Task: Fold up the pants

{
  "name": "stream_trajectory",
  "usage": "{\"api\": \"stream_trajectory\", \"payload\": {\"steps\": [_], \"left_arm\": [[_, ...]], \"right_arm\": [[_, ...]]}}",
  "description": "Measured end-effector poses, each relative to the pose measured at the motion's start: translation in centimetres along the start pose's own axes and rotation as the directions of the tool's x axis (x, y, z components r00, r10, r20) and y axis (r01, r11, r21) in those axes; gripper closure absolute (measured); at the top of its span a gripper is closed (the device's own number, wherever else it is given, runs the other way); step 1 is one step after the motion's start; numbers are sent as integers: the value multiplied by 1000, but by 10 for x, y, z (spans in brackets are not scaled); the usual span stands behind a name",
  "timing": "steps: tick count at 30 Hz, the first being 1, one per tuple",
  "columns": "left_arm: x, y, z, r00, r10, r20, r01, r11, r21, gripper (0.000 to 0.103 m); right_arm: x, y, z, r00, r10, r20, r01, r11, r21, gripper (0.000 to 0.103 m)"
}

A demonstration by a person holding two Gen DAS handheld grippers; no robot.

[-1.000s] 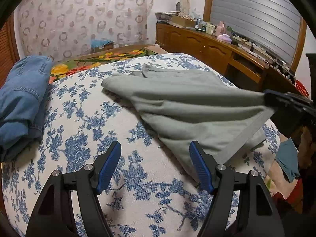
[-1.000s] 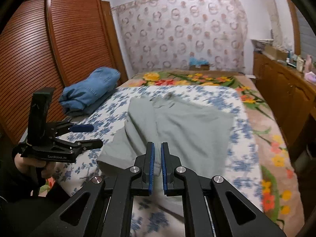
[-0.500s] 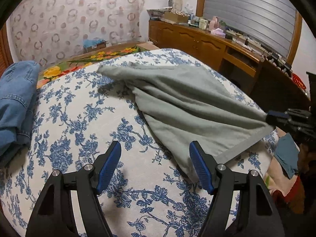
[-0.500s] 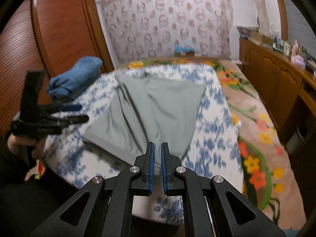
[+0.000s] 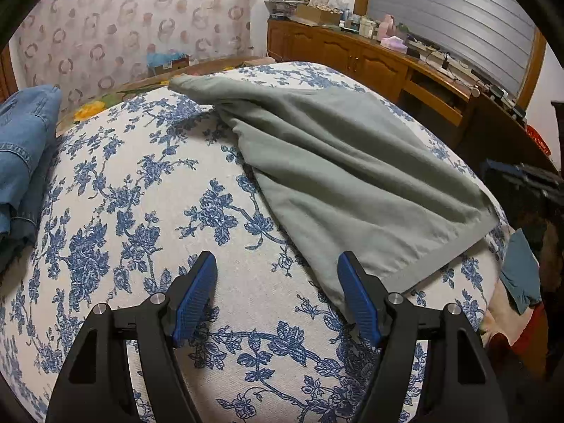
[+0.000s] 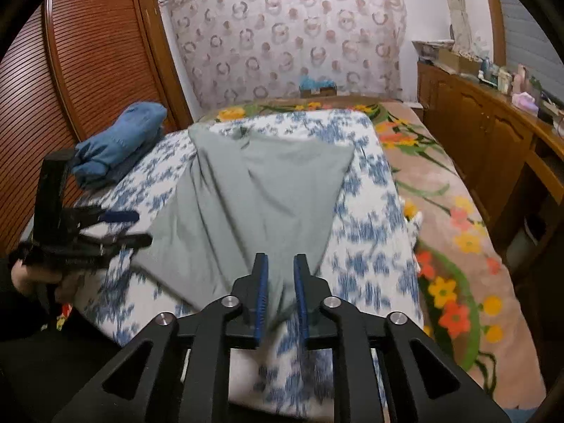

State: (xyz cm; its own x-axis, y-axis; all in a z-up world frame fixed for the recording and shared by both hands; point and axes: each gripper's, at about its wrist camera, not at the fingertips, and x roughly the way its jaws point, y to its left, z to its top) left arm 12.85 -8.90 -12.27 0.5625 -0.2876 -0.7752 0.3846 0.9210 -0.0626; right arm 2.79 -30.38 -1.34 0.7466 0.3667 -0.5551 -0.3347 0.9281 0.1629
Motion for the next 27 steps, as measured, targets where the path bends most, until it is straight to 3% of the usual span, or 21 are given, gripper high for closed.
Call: {"api": "stream_trajectory", "payload": {"steps": [2, 4, 15, 27], "left_arm": [[-3, 2, 2, 1000, 5, 11, -5, 1000, -3, 31], [-8, 6, 4, 1000, 8, 27, -8, 1000, -13, 31], [-25, 24, 16, 996, 33, 79, -30, 999, -40, 31], [-31, 38, 21, 994, 46, 98, -39, 997, -71, 31]], "right_arm": [[8, 3, 12, 1000, 4, 9, -4, 1000, -15, 76], [22, 6, 26, 1000, 21, 9, -20, 999, -30, 73], [117, 24, 98, 996, 38, -76, -44, 996, -73, 72], [188, 50, 111, 984, 52, -173, -69, 993, -94, 72]]}}
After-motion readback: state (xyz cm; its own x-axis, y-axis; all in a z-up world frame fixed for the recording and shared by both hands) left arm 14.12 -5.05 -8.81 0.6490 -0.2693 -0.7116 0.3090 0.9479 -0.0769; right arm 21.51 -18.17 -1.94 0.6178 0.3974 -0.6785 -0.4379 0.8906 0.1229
